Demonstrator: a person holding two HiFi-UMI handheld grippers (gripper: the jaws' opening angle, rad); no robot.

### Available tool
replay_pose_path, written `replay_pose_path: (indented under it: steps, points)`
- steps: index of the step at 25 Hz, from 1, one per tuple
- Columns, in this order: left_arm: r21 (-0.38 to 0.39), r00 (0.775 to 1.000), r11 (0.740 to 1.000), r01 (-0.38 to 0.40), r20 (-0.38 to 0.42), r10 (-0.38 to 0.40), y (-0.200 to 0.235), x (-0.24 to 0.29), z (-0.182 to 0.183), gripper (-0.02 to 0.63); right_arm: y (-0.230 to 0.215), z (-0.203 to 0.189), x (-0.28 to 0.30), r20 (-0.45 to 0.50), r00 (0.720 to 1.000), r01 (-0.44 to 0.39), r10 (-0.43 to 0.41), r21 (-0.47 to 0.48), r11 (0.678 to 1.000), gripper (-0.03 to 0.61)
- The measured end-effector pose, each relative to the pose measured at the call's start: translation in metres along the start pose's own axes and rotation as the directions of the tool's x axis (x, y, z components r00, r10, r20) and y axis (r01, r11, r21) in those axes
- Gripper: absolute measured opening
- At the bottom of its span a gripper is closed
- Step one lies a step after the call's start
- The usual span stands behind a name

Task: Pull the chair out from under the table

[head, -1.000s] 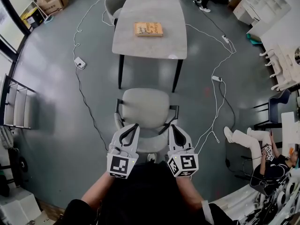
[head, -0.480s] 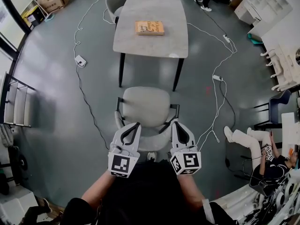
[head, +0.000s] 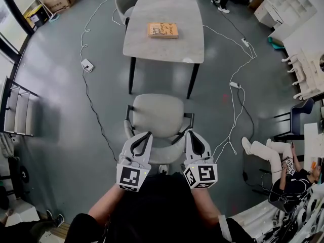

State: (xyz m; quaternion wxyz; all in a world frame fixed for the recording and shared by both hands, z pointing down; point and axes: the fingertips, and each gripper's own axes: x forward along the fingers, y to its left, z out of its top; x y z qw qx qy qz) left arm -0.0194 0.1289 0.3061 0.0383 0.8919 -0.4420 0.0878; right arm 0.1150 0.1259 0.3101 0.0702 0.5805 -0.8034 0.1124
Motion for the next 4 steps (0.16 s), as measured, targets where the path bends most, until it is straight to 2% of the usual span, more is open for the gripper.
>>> replay_pose_path:
  steps: [4]
  points:
    - [-0.004, 1.0, 1.0, 0.002, -0.001, -0.002, 0.0015, -0.0002, -0.0007, 0.008, 0.0014, -0.001, 0.0007, 0.0, 1.0, -0.003, 0.003, 0.003, 1.0, 0.015]
